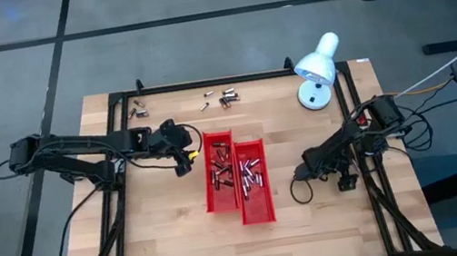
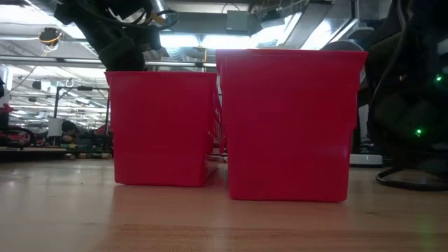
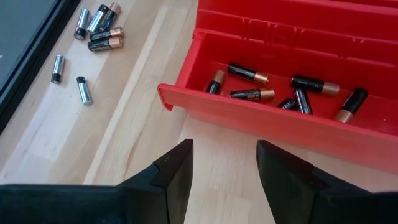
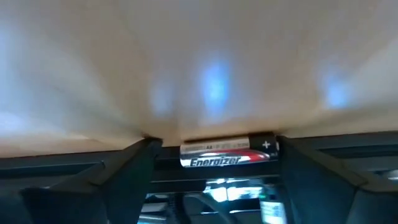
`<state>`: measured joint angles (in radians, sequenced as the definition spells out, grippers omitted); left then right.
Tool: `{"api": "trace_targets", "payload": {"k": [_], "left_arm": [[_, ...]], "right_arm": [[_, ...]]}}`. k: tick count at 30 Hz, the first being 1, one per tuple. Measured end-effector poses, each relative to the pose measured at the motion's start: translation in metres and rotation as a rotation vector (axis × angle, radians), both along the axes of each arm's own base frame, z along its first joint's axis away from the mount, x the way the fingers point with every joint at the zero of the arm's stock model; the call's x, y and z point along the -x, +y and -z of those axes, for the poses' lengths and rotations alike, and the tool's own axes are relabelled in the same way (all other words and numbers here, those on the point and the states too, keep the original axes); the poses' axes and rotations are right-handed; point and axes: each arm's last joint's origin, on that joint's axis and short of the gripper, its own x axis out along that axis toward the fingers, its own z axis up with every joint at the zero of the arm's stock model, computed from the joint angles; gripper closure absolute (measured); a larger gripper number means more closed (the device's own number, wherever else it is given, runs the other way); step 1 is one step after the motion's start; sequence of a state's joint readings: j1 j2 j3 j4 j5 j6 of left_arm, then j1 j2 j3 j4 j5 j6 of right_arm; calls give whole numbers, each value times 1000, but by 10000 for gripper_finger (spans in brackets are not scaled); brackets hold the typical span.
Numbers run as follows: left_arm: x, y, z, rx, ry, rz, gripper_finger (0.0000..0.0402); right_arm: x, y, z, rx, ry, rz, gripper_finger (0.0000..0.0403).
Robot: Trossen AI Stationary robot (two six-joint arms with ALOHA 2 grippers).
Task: Sort batteries
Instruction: Put the silver battery into the right red bin
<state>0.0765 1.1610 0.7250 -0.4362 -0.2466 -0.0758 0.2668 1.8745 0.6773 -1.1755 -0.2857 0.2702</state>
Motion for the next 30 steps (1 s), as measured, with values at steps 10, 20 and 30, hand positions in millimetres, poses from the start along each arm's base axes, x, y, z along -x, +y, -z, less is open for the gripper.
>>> {"api": "trace_targets", "payload": {"k": [10,20,30], "left_arm": [[0,-3,0,6,-2,7,235],[-1,-8,0,10,-3,25,235],[-1,-8,0,14,-4,20,235]], "right_arm": [[5,-1,5,30,23,35,78],[4,0,6,43,30,103,207],[-17,7,-1,28,-16,146,317]]}}
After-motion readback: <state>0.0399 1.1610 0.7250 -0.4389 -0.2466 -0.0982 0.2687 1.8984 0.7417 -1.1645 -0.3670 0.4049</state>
